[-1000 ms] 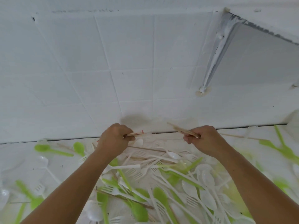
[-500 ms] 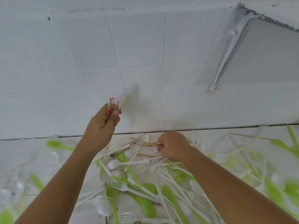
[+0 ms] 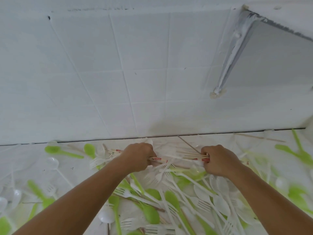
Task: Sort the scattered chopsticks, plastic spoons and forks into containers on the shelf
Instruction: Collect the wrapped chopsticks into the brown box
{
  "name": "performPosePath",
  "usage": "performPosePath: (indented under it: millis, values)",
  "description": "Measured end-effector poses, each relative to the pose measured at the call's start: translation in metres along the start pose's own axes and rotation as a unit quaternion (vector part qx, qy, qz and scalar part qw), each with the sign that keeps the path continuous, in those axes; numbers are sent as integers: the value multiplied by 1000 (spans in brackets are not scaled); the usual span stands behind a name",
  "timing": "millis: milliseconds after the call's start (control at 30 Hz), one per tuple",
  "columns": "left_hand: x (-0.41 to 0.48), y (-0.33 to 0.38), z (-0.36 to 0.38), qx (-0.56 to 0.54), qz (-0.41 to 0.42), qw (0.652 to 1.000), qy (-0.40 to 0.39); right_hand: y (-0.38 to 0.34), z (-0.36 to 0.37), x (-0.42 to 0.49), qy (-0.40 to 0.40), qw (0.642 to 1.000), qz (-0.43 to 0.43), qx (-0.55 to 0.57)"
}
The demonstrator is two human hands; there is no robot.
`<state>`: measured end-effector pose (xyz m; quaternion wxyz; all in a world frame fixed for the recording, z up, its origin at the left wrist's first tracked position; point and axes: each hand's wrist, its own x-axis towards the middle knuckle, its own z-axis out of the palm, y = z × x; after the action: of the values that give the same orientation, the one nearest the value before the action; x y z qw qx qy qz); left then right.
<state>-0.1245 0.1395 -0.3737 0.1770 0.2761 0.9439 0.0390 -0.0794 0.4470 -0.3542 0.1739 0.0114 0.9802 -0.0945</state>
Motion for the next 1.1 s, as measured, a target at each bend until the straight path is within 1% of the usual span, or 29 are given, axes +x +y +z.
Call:
performPosePath:
  millis: [67, 167, 300, 367, 433, 567, 633, 700, 767, 867, 967, 1033, 1067, 1100]
  values:
    - [0, 2, 4, -3, 5, 1000, -9, 6, 1, -7, 11, 1000, 11, 16]
    - [-3, 1, 8, -4, 17, 1000, 1, 7, 3, -15, 48, 995, 22, 87]
    - [-8, -4, 15, 19, 29, 999, 33, -1, 4, -19, 102, 977, 16, 187]
    - [-10, -3, 20, 25, 20, 998, 51, -5, 5, -19, 120, 968, 5, 220]
    - [-9, 0, 24, 46, 22, 997, 65, -7, 5, -17, 128, 963, 13, 235]
    - [-13, 10, 26, 120, 34, 991, 51, 0, 3, -15, 133, 960, 44, 244]
    - [-13, 13, 25, 141, 41, 988, 47, 5, 1, -17, 137, 957, 41, 254]
    - [-11, 11, 25, 151, 52, 986, 52, 11, -1, -21, 148, 952, 26, 266]
    - [-7, 7, 29, 144, 70, 984, 72, 20, 0, -25, 161, 955, 13, 247]
    - [3, 5, 38, 126, 89, 982, 108, 40, 0, -28, 171, 961, 34, 213]
    - [15, 19, 39, 132, 80, 978, 139, 52, 3, -32, 144, 970, 53, 189]
    - [19, 36, 34, 122, 80, 981, 128, 53, 9, -36, 121, 977, 56, 169]
    - [22, 43, 30, 115, 67, 984, 120, 52, 11, -37, 112, 979, 60, 160]
    - [23, 49, 25, 120, 50, 987, 94, 51, 14, -38, 104, 981, 63, 152]
